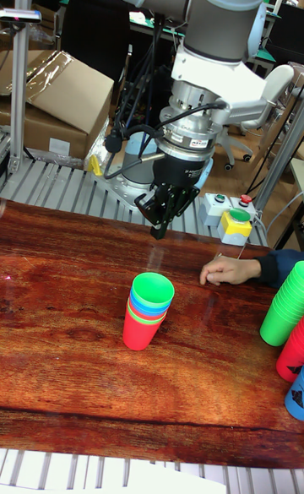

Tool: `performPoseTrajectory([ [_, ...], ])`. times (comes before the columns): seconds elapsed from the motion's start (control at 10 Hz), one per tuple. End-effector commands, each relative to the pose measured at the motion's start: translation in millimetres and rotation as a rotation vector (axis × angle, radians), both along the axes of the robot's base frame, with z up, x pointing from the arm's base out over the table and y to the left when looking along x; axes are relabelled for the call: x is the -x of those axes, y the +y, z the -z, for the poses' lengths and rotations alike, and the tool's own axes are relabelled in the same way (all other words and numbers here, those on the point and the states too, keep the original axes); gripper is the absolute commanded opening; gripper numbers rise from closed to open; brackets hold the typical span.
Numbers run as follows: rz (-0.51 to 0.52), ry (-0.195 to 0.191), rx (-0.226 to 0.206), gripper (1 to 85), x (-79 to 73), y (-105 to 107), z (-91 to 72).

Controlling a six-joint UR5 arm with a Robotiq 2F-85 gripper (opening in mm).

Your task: Stack the cups

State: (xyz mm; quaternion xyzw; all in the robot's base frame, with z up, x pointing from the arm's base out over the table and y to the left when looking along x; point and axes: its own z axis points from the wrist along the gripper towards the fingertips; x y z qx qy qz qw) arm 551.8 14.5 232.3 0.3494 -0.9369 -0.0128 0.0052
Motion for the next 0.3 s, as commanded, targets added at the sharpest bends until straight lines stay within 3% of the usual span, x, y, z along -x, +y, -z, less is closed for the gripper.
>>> performPoseTrajectory([
  [0.0,0.000,0.000,-0.026,1.3,0.1,5.8,-1.7],
  [0.2,0.003,-0.002,-0.033,1.3,-0.3,7.4,-2.0],
])
